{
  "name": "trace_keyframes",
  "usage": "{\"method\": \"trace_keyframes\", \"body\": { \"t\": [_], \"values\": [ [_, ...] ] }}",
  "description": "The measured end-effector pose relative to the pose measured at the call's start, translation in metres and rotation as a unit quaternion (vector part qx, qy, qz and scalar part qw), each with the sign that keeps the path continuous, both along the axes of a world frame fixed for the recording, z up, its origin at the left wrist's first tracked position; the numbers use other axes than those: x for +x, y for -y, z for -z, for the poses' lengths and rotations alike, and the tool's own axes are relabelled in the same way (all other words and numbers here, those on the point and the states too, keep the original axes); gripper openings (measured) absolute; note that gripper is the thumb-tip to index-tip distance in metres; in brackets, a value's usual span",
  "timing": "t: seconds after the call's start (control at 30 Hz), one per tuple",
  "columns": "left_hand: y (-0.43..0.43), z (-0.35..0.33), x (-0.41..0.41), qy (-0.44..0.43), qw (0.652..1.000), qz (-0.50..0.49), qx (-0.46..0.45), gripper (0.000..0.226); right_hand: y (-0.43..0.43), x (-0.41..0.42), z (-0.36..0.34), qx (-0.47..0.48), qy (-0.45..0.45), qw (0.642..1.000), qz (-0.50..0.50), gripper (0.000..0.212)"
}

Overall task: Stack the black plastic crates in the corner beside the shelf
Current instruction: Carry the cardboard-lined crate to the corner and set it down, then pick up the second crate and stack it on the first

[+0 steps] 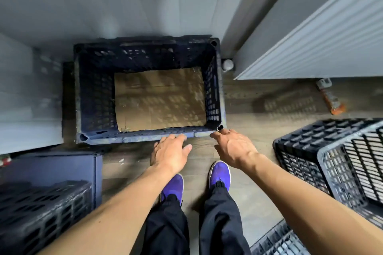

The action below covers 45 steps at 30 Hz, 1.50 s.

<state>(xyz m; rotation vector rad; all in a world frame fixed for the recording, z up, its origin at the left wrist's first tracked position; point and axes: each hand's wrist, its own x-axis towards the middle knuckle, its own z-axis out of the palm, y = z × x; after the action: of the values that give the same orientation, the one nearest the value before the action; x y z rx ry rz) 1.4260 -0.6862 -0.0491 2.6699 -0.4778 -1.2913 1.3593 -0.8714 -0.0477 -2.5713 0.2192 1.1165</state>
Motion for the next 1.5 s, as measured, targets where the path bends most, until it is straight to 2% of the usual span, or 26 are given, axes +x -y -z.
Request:
{"method": "trace_keyframes", "body": {
  "t": [0.27, 0.43, 0.6, 1.0, 1.5],
  "values": [
    [0.02, -0.071, -0.041, -0.026, 0.99, 0.133, -0.049, 0.043, -0.007, -0.098, -0.056, 0.002, -0.03, 0.981, 0.191, 0.045],
    [0.036, -0.098, -0.07, -0.036, 0.974, 0.216, -0.051, 0.045, -0.022, -0.157, -0.088, -0.006, -0.008, 0.946, 0.323, 0.045],
    [0.066, -0.116, -0.119, -0.039, 0.95, 0.3, -0.074, 0.046, -0.028, -0.219, -0.109, -0.019, 0.006, 0.91, 0.415, 0.045],
    [0.097, -0.126, -0.285, -0.052, 0.881, 0.461, -0.094, 0.046, -0.05, -0.401, -0.121, -0.026, -0.018, 0.821, 0.569, 0.047],
    [0.101, -0.095, -0.522, -0.053, 0.843, 0.534, -0.028, 0.049, -0.089, -0.656, -0.114, 0.011, -0.044, 0.741, 0.67, 0.044]
  ]
}}
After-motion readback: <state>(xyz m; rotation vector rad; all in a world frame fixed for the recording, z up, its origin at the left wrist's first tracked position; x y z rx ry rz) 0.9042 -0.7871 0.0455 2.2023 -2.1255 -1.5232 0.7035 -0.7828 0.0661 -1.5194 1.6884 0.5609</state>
